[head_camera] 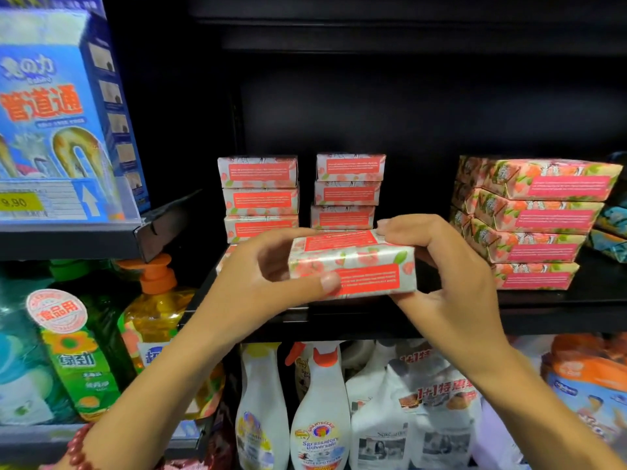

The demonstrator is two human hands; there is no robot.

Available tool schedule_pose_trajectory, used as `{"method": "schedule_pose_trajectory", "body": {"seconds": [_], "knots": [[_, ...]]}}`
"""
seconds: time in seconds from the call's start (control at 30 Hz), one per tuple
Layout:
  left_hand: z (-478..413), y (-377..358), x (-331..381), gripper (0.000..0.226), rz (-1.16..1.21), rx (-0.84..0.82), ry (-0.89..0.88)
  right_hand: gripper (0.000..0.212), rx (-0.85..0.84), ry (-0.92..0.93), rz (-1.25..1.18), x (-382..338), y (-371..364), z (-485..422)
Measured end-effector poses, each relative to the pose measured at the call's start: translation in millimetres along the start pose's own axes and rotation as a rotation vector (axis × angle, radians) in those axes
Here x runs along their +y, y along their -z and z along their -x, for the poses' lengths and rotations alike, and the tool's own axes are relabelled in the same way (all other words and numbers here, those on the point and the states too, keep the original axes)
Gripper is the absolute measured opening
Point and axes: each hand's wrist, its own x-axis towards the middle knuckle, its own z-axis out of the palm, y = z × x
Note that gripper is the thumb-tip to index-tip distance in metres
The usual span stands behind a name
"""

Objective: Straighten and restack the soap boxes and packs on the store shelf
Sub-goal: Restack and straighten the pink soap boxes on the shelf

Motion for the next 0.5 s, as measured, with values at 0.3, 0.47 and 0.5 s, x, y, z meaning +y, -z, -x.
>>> {"method": "schedule_pose_trajectory", "body": {"seconds": [0.3,0.47,0.5], "knots": [[5,-3,-3,0.065,-0.219,0.151,-0.234,0.077,-0.286,-0.406,-0.234,6,9,-9],[4,-4,-6,0.066,-0.367,0.135,-0.335,0.06,-0.42,-0.484,-0.564,3,9,-16],[5,-5,-7,0.066,-0.369,0.127,-0.338,0.052,-0.388,-0.497,-0.59,2,7,-18]]}}
